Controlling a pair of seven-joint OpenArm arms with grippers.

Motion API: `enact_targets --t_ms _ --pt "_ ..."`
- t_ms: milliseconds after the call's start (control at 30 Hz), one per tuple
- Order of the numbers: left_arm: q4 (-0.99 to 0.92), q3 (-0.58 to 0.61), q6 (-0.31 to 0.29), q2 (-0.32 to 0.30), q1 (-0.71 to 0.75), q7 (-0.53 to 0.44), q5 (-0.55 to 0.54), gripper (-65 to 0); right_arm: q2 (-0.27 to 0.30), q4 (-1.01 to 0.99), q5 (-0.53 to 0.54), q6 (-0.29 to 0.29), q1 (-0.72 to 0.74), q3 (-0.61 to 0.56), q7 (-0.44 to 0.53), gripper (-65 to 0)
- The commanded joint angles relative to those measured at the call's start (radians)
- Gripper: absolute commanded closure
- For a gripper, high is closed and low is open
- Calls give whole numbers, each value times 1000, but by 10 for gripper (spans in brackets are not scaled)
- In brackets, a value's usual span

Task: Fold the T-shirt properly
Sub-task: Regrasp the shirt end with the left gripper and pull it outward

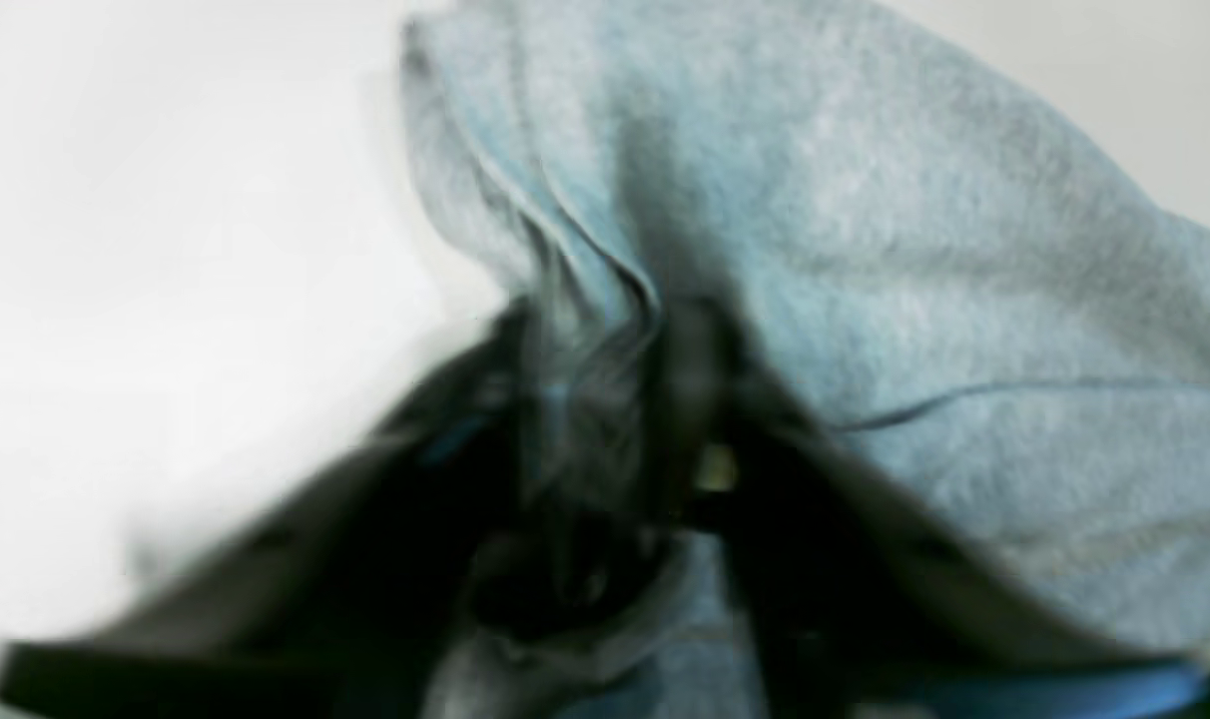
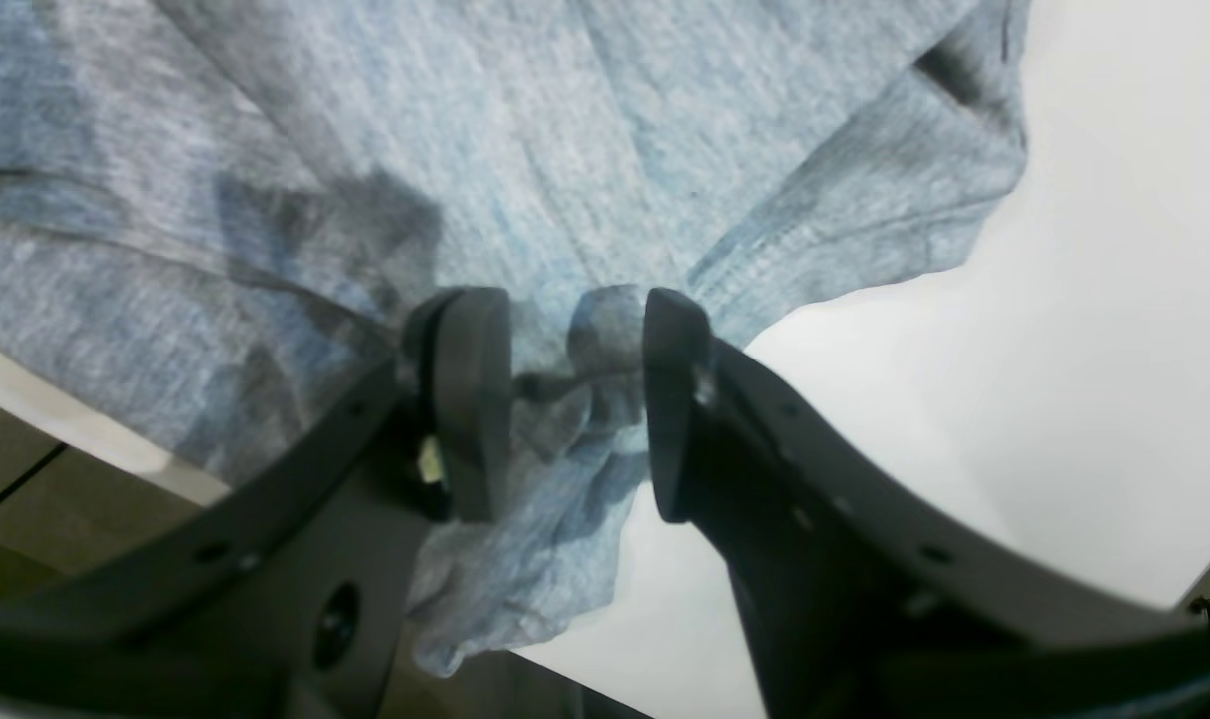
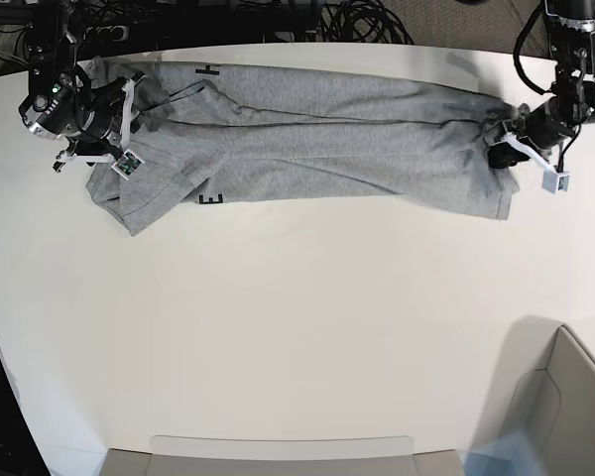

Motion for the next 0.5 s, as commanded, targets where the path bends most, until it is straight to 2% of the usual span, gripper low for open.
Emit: enact_targets --t_ms 0,67,167,467 --pt "-37 2 17 -7 8 49 37 -38 13 15 5 14 5 6 9 -224" --pt "-85 2 15 -9 7 29 37 0 13 15 5 14 5 6 9 -224" --pt "-91 -3 14 -12 7 -23 37 0 13 15 5 14 5 6 9 -224" --pt "-48 -247 15 -6 7 -30 37 0 -5 18 5 14 10 4 9 -224"
